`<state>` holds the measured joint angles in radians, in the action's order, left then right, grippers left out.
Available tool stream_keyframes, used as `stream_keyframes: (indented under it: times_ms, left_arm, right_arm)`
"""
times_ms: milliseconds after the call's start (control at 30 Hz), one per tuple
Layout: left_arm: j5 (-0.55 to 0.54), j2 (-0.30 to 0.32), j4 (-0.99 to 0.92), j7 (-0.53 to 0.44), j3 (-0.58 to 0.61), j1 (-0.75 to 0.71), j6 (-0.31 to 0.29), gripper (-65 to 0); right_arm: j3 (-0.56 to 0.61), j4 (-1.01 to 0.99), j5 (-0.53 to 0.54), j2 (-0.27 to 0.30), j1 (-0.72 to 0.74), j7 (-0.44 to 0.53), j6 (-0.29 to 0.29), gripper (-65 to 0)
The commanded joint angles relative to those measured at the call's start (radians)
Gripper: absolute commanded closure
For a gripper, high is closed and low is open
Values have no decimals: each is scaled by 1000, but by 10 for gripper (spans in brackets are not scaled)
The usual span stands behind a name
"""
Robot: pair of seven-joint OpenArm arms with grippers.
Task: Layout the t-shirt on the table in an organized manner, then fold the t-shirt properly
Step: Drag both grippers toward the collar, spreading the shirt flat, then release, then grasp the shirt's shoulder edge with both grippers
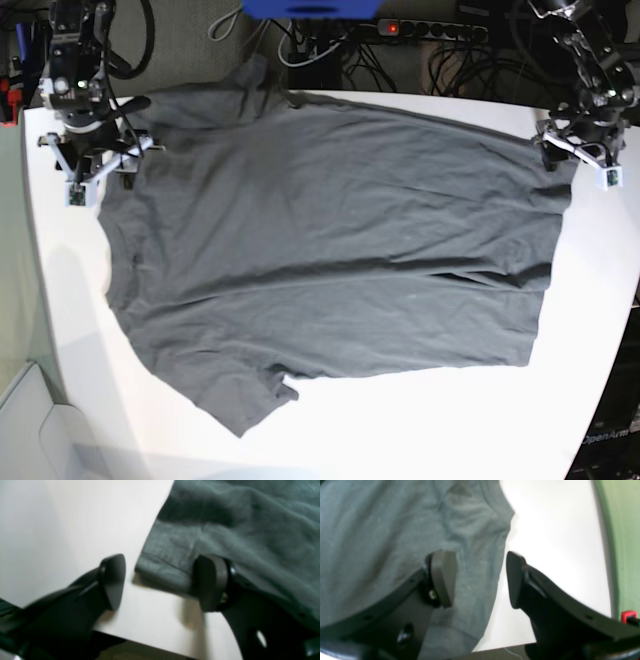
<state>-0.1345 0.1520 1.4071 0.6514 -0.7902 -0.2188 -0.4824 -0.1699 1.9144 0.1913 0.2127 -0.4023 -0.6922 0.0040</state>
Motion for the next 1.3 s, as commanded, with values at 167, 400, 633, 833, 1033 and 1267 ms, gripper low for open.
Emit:
stream_keyframes:
  times_ms: [167,400,633,833,1033,1267]
  left_arm:
    - [39,-5,-10,71,4,-17,0,-90]
    - [29,-7,47,75,4,-49,0,-1]
    - [36,4,57,71,-4,-60,0,-1]
    - [37,2,62,71,2,-58,0,-1]
    - [37,-1,59,71,2,-57,0,-1]
    - [37,1,62,71,4,-57,0,-1]
  right_arm:
    - [-47,60,0,6,-20,29,9,-331]
    - [-170,70,-6,-58,-33,22,178,-331]
    - [-210,72,-2,-78,-59,-22,307,-332]
    - [-204,75,1,-80,-79,-102,319,-333]
    - [-210,76,21,-117,-106,-103,446,-333]
    - [-222,67,21,-149,-109,-105,446,-330]
